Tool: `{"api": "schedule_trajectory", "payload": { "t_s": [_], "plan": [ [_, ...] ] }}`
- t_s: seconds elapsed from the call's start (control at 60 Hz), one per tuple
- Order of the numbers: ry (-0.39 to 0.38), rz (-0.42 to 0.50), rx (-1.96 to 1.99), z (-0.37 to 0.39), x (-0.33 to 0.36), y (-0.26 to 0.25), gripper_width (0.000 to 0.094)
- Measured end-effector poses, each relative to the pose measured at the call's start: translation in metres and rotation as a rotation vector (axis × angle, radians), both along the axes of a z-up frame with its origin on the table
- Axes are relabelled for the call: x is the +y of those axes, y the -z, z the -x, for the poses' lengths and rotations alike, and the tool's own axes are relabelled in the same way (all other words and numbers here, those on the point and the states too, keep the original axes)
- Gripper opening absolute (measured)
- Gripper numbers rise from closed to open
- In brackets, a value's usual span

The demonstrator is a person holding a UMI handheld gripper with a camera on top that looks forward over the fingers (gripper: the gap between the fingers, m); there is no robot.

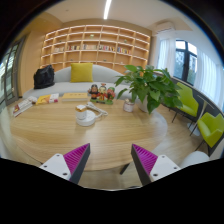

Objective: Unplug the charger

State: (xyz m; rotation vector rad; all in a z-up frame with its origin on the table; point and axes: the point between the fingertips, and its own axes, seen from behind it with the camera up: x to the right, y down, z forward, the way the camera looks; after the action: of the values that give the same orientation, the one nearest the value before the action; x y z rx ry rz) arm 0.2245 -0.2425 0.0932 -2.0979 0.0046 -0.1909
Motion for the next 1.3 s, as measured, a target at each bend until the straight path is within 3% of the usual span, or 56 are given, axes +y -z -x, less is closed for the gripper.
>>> {"api": "schedule_trajectory", "payload": {
  "t_s": [0.167,0.267,0.433,0.533,0.65,0.833,0.917,1.167,1.183,1.267,1.3],
  "plan": [
    [-0.14,-0.071,0.074,0.09,0.087,0.019,0.085],
    [-0.159,-0.092,0.077,0.114,0.142,0.029,0.0851],
    [-0.121,-0.114,0.092,0.125,0.217,0.044,0.0831],
    [-0.102,-0.12,0.095,0.125,0.24,0.051,0.0687],
    [-0.067,-0.15,0.09,0.117,0.255,0.05,0.0429],
    [-0.062,-0.137,0.11,0.119,0.256,0.051,0.0269],
    [-0.059,-0.137,0.119,0.118,0.258,0.048,0.0229],
    [-0.09,-0.144,0.107,0.119,0.257,0.041,0.0228],
    [-0.091,-0.153,0.109,0.121,0.255,0.037,0.0229],
    [-0.121,-0.494,-0.111,0.115,0.26,-0.093,0.0226],
    [-0.129,-0.543,-0.083,0.118,0.261,-0.141,0.0224]
  ]
}}
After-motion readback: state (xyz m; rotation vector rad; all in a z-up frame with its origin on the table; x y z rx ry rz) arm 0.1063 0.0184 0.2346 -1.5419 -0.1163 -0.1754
